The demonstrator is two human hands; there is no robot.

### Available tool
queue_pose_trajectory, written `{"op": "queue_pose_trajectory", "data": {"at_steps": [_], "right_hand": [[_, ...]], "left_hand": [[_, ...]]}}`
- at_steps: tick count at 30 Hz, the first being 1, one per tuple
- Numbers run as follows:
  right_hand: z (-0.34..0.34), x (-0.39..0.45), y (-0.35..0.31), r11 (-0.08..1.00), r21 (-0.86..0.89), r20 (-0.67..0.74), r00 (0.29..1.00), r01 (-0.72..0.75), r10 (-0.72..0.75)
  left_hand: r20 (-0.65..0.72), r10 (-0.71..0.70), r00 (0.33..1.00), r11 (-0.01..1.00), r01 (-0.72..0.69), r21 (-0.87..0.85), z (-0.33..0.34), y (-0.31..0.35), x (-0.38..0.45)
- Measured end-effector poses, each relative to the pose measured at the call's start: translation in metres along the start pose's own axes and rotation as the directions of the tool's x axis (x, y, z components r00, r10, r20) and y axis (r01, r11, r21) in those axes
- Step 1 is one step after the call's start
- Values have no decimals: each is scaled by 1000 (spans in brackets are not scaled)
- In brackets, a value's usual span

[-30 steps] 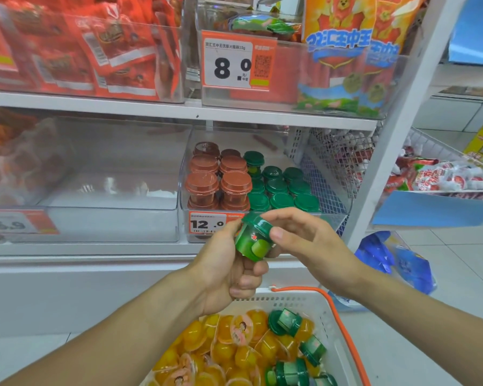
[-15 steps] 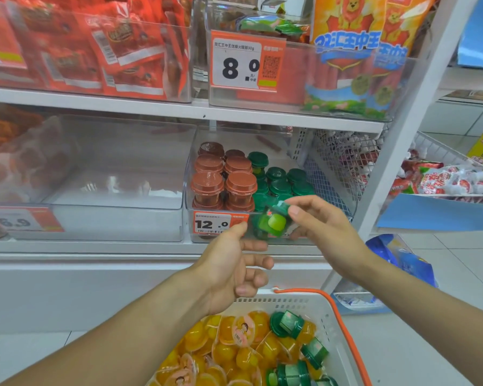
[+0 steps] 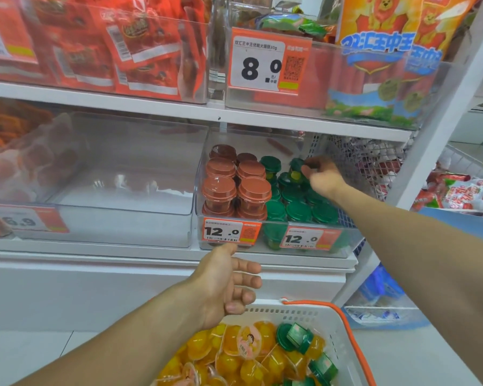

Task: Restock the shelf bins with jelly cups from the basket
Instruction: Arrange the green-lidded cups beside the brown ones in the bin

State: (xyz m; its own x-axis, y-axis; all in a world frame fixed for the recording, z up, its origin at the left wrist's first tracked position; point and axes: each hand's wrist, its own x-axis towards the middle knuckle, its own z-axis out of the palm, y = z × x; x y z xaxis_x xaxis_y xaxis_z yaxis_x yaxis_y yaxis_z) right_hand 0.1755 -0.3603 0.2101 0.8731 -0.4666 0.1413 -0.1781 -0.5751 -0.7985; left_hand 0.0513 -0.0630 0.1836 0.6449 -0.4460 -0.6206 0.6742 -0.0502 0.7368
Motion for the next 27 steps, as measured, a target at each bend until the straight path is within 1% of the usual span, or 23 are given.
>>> {"op": "queue_pose_trajectory", "data": {"at_steps": [3,7,10,13,16,20,23,25,27], "right_hand": [[8,12,8,998,-66,-5,1000,12,-13],[10,18,16,980,-195,46,998,47,-39],[10,22,16,950,-305,75,996,67,-46],[11,26,15,910,-406,88,995,88,-57],[14,30,16,882,-454,92,991,126,-95],[15,36,20,860,-497,105,992,119,-76],[11,35,19,861,-499,73,994,104,-78],[4,22,12,898,-415,3,988,144,-156],[-5,-9,-2,915,-309,-82,952,258,-296]], "left_hand": [[-10,-6,1000,998,7,63,-10,-5,4],[-36,-15,999,996,18,89,-18,-6,8],[-24,-18,1000,993,21,114,-15,-6,9],[1,-22,1000,993,22,114,-11,-7,9],[9,-20,1000,995,19,98,-11,-7,9],[7,-14,1000,995,13,98,-13,-6,9],[12,-14,1000,994,13,108,-12,-5,9],[11,-7,1000,993,6,121,-11,-6,9],[9,-8,1000,987,6,159,-9,-6,8]]}}
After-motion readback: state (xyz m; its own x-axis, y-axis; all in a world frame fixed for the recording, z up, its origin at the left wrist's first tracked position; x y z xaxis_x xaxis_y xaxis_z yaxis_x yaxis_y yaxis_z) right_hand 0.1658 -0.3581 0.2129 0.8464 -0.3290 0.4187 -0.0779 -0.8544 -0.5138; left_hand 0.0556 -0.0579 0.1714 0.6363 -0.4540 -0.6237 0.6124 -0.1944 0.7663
